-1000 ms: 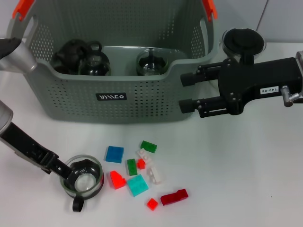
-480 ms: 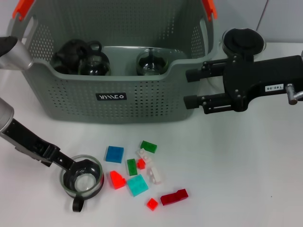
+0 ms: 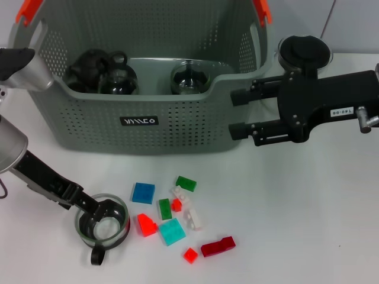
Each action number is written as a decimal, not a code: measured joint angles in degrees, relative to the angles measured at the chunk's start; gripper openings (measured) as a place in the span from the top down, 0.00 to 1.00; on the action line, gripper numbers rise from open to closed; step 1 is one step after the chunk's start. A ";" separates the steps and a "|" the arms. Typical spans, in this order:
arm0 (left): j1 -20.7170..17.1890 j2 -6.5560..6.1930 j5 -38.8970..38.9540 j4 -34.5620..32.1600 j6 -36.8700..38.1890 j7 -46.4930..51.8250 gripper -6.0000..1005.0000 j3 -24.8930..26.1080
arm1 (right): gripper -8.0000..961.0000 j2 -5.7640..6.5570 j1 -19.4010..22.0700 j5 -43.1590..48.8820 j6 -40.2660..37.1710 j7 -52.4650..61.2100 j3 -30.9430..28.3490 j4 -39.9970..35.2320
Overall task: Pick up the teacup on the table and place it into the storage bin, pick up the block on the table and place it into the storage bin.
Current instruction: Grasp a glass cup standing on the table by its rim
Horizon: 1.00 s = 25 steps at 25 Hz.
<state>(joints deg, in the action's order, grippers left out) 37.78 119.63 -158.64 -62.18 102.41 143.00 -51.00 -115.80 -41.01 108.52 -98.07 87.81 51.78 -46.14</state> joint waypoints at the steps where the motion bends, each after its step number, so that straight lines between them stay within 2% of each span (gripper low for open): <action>1: 0.00 0.00 0.00 0.00 0.00 0.00 0.14 0.00 | 0.26 0.00 0.00 0.00 0.00 0.00 0.00 0.00; 6: -0.06 0.17 -0.06 -0.40 0.13 -0.40 0.14 -0.41 | 0.26 -0.03 -0.13 0.03 -0.08 -0.01 0.07 0.00; 14: -0.53 -0.51 0.44 -4.34 1.86 -4.07 0.14 0.16 | 0.26 -0.04 -0.21 0.03 0.26 -0.01 -0.14 0.00; 18: -0.74 -1.22 0.84 -7.97 4.52 -7.48 0.14 2.97 | 0.26 -0.04 -0.20 -0.09 0.20 0.39 -0.34 0.00; 25: -0.11 -1.58 3.63 -12.25 12.65 -13.24 0.14 9.35 | 0.26 -0.05 -0.05 -0.40 0.35 0.65 -0.76 0.00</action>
<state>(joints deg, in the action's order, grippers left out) 37.67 118.05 -155.01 -74.44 115.06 129.76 -41.64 -115.85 -41.06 108.12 -97.72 88.46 51.02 -46.14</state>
